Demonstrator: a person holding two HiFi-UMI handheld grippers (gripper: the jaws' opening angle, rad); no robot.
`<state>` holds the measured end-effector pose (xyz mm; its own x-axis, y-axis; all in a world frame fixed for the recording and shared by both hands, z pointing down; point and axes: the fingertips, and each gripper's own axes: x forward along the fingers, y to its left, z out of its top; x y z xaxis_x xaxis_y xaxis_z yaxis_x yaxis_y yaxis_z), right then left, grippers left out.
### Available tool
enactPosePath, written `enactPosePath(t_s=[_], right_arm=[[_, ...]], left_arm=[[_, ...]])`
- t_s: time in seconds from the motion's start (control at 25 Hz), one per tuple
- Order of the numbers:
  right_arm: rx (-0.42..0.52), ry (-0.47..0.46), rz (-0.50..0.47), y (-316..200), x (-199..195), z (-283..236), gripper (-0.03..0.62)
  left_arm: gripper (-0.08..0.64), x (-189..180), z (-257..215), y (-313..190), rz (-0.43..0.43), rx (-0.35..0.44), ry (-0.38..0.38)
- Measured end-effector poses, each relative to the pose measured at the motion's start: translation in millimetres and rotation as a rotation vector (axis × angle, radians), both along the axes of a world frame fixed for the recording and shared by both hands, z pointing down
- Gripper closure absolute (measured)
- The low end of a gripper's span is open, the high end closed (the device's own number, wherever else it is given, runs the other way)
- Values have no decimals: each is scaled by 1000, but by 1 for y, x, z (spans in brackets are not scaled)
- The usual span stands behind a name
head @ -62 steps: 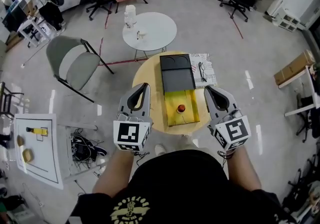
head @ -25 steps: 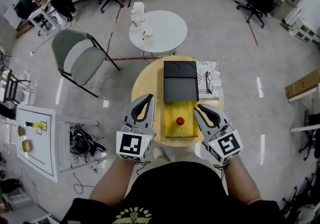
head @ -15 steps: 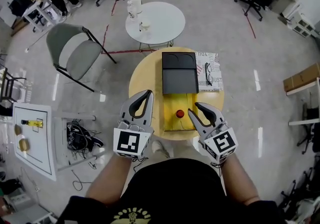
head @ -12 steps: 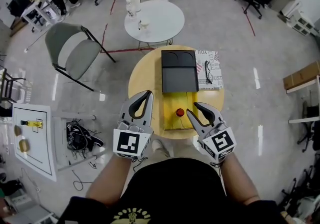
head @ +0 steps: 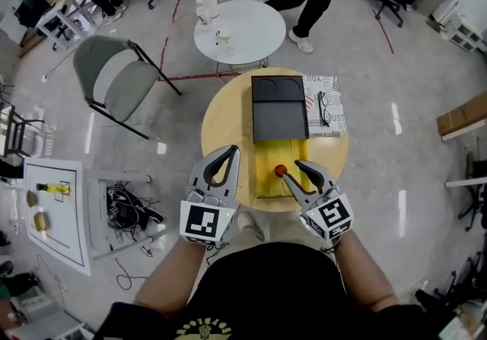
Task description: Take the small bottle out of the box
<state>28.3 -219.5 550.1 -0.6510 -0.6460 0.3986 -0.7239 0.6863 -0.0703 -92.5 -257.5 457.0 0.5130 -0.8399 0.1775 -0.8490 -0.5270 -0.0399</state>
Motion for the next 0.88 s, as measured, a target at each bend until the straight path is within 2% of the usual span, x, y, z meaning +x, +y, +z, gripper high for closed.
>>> enactPosePath(t_s=[0.2, 0.64, 0.88], right_arm=[[-21, 29, -7, 2, 2, 34, 417], [-80, 107, -24, 5, 3, 98, 374], [-129, 136, -49, 1, -2, 128, 371]], left_arm=[[546, -1, -4, -1, -16, 17, 28], [546, -1, 4, 4, -17, 1, 1], [546, 0, 7, 6, -17, 0, 1]])
